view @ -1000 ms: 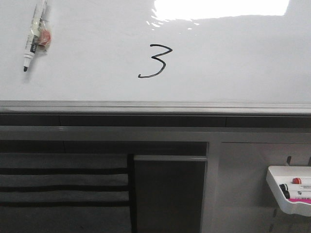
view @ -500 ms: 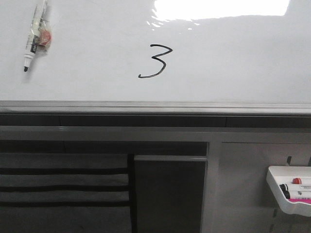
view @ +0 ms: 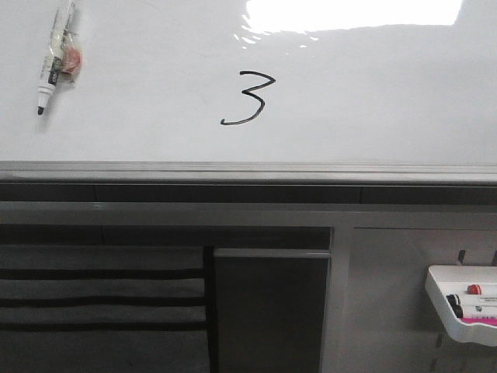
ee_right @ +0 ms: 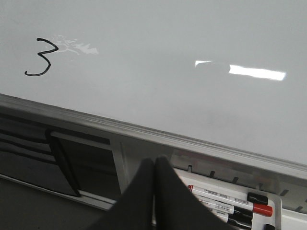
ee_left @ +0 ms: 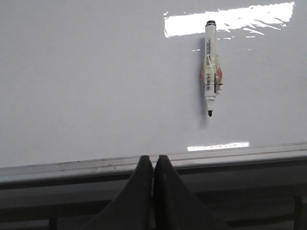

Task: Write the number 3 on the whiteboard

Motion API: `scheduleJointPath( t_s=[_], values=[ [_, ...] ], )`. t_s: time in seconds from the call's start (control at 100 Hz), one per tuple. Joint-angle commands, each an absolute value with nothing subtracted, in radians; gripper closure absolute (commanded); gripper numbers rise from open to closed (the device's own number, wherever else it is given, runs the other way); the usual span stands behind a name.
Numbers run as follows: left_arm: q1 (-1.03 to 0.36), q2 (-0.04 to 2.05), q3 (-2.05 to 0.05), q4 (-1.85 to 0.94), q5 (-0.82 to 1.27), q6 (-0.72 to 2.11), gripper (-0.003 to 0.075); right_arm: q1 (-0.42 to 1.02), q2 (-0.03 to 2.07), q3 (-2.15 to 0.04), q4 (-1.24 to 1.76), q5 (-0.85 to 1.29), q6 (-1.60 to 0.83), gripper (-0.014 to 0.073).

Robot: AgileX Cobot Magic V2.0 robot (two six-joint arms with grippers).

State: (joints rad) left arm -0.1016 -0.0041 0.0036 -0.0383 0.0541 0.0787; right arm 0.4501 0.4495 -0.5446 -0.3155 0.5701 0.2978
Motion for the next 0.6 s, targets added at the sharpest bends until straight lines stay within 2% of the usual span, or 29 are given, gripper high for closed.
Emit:
scheduleJointPath(
  t_s=[0.0, 0.59],
  values=[
    [-0.095, -0.033, 0.013, 0.000, -0.065, 0.020, 0.0741, 0.444, 0.452, -0.569, -0.343, 0.502, 0.295, 0.0663],
    [-0.095, -0.033, 0.012, 0.000, -0.070, 0.020, 0.0741, 0.444, 0.452, -0.569, -0.343, 0.503, 0.295, 0.0663]
  ],
)
